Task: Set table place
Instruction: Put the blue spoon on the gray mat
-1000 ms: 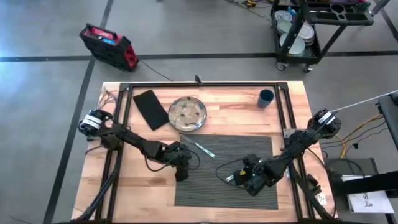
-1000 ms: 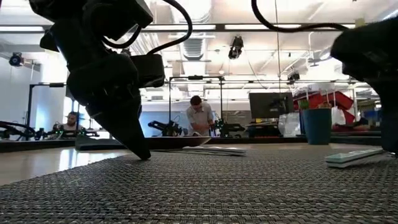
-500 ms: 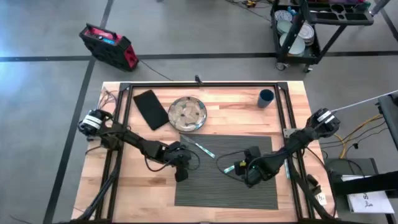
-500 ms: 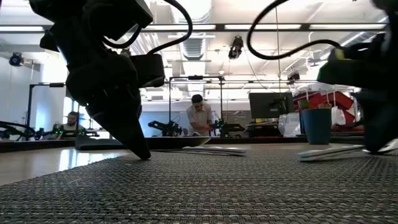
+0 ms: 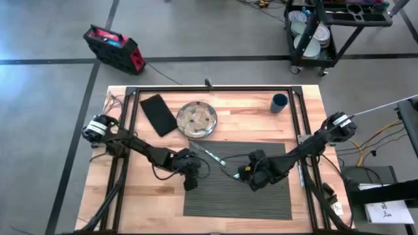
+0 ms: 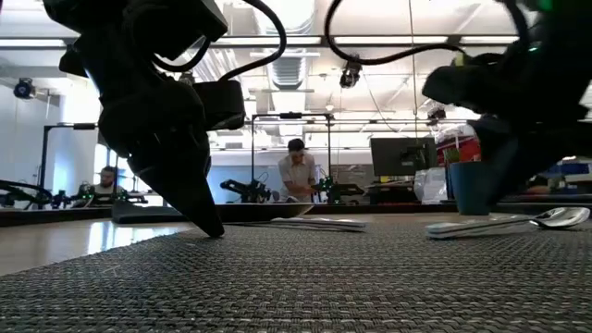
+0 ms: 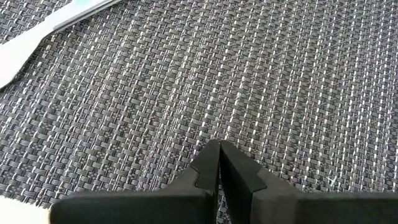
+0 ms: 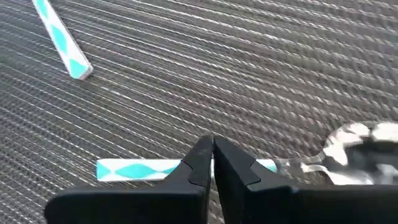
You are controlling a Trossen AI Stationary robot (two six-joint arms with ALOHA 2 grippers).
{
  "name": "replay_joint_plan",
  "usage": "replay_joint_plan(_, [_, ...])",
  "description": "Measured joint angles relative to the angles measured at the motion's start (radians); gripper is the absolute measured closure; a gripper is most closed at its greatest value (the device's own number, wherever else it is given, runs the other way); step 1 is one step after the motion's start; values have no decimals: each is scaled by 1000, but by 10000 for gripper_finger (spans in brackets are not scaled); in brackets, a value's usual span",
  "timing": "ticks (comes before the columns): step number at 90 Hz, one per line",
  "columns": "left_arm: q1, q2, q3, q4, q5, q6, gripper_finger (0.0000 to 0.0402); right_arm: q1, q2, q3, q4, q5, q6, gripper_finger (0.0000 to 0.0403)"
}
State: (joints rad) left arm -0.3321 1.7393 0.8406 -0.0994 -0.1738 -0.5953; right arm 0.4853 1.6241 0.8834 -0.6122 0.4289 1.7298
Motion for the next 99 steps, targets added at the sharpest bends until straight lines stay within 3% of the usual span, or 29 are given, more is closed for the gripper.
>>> replay_joint_plan(39, [0, 0, 0, 1, 0, -16, 402, -59, 48, -17, 115, -117, -170, 403])
replay_joint_plan(61, [0, 1, 0, 5, 1, -16, 402, 9, 48, -16, 132, -215, -168, 403])
replay_joint_plan(99, [0, 1, 1, 5, 2, -13, 402, 242, 28, 33, -101, -215, 195, 403])
